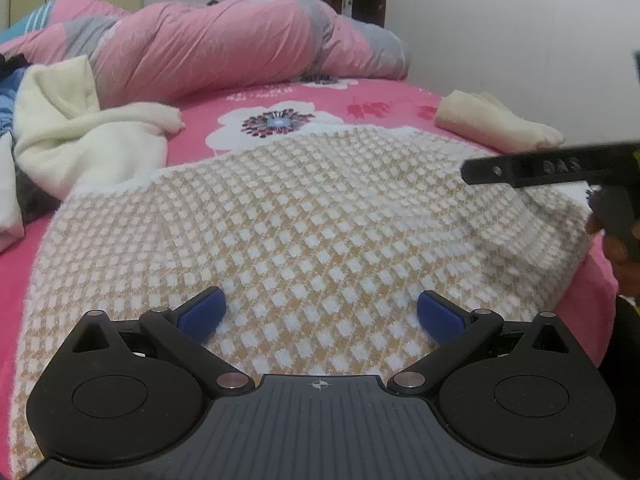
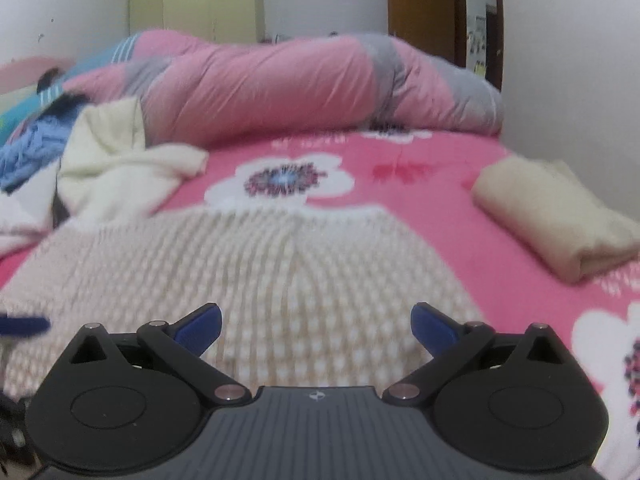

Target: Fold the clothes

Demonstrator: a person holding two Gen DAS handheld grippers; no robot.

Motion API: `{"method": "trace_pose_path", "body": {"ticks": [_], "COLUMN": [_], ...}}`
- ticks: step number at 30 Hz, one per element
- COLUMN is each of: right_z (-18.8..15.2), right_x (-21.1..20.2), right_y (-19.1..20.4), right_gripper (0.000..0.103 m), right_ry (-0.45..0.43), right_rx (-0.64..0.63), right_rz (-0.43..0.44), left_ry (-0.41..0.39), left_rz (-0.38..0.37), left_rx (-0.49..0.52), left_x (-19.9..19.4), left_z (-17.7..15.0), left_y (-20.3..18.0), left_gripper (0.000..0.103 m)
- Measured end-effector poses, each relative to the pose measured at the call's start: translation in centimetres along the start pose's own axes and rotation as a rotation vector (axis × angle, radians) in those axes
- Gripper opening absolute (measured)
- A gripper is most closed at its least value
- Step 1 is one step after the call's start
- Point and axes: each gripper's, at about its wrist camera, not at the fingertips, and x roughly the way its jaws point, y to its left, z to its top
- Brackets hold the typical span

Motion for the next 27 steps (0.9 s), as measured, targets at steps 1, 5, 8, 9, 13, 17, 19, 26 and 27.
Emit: {"method": "trace_pose_path", "body": {"ticks": [1, 5, 8, 9, 13, 17, 19, 26, 27], "right_z": [-0.1, -1.7, 0.7, 1.6, 4.0, 3.5, 5.3, 9.3, 8.8], "right_x": [0.6, 4.0, 3.2, 3.1, 5.9, 10.9, 10.0, 9.1, 10.3], "right_y": [-0.1, -0.7, -0.4, -0.5, -0.7, -1.4, -0.7, 5.3, 6.4], "right_gripper": [0.103, 0.103, 0.101, 0.101, 0.101, 0.103, 0.1, 0.1, 0.1], "right_ry": [0.012, 0.084, 0.067, 0.048, 0.04, 0.196, 0.199, 0.086, 0.113], "right_rx": [-0.007, -0.058, -0.032, -0.018, 0.004, -0.003, -0.029, -0.129, -0.15], "right_rz": [-0.001, -0.012, 0.006, 0.022, 0.044, 0.055, 0.044, 0.208, 0.225], "left_ry": [-0.007, -0.004, -0.009, -0.012, -0.019, -0.018, -0.016, -0.004, -0.002], "left_rz": [0.002, -0.013, -0.02, -0.018, -0.019, -0.027, -0.034, -0.045, -0.047], "left_rx": [0.005, 0.007, 0.005, 0.006, 0.007, 0.01, 0.008, 0.005, 0.002], "left_x": [0.0, 0.1, 0.0, 0.0, -0.1, -0.2, -0.2, -0.3, -0.4], "left_z": [-0.1, -0.1, -0.3, -0.3, -0.5, -0.5, -0.5, -0.4, -0.3], "left_y": [-0.1, 0.2, 0.3, 0.3, 0.2, 0.4, 0.5, 0.7, 0.8], "left_gripper": [0.103, 0.103, 0.103, 0.103, 0.103, 0.103, 0.103, 0.103, 0.103]}}
